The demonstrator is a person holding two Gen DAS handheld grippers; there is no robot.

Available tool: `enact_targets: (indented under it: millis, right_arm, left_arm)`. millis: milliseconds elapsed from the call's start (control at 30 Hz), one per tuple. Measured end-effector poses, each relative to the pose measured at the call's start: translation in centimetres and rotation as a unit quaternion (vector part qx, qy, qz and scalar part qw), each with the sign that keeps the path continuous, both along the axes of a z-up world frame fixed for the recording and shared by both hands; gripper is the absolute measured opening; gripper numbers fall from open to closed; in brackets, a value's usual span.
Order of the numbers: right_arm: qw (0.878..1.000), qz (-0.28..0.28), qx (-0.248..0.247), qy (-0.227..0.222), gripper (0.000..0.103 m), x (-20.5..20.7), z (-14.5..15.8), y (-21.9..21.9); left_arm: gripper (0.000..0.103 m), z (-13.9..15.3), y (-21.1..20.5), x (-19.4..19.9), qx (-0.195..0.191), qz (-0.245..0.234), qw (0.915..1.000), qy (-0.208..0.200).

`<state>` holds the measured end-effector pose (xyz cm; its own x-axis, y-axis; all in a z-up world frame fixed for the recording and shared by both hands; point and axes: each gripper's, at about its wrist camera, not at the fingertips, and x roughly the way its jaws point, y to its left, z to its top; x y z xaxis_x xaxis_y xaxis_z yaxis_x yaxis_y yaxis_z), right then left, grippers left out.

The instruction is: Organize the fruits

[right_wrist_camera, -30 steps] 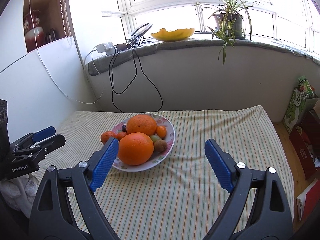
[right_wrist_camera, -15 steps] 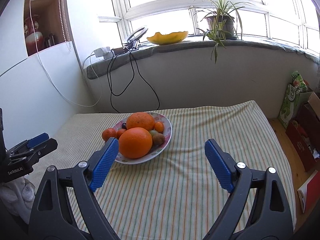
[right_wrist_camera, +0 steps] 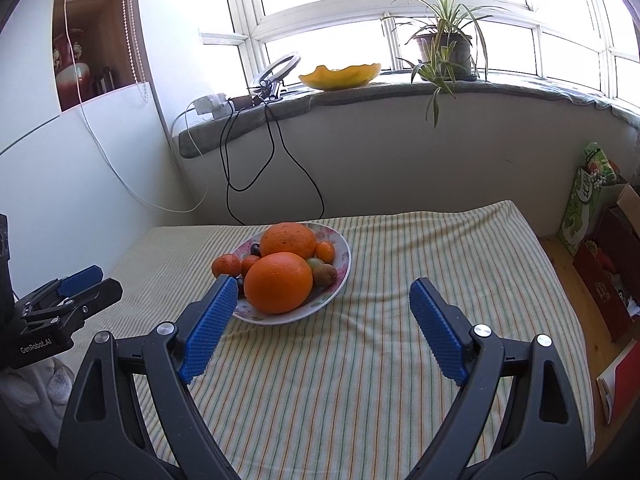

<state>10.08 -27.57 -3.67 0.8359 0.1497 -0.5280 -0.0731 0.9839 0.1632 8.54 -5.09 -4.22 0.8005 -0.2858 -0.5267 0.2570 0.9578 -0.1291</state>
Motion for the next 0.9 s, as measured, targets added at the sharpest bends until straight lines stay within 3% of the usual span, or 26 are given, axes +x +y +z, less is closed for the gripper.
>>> enact_targets:
  millis: [900]
  right_arm:
    - [1.000,0.004,0.001,0.002,0.090,-0.04,-0.01,0.09]
  left_arm:
    - [0.082,-0.13,0.33,0.02,-0.005,0.000,1.0000,-0.001]
